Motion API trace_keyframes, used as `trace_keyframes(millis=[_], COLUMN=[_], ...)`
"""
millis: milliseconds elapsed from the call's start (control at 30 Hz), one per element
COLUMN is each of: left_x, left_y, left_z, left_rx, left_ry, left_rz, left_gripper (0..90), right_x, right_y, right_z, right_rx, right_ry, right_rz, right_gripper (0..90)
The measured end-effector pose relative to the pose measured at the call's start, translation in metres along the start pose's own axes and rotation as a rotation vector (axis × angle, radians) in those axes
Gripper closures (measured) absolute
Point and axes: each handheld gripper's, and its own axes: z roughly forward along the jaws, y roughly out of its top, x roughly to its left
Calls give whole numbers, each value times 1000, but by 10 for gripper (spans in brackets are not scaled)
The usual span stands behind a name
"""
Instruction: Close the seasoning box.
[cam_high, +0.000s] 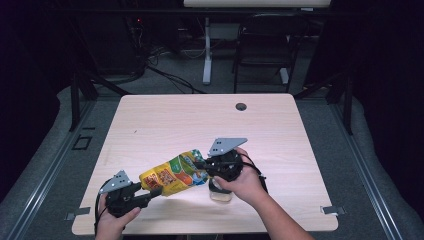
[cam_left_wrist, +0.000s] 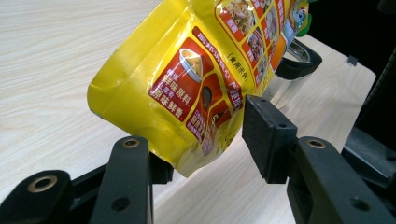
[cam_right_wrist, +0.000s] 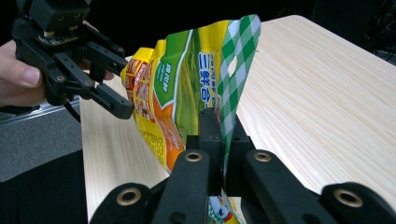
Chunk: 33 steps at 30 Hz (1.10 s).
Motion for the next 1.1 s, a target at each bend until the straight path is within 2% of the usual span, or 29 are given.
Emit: trace_keyframes(millis=[367, 500, 700, 833, 1100], left_x=[-5, -7, -10, -11, -14], left_y=[6, 10, 15, 16, 17], left_z=[4, 5, 5, 4, 1], left_rx=[9, 27, 25, 25, 28], left_ry=[11, 17, 27, 35, 55], left_rz=[3, 22, 27, 29, 31], left_gripper=[563, 563, 563, 564, 570], right_x=[-6, -7, -10, -10, -7], right_y=[-14, -20, -28, -30, -33], right_z=[-4, -7, -9, -9, -8], right_rx=[-46, -61, -102, -108, -90], right_ry=[12, 9, 28, 23, 10], right_rz=[11, 18, 64, 68, 45], right_gripper=[900, 900, 900, 899, 897])
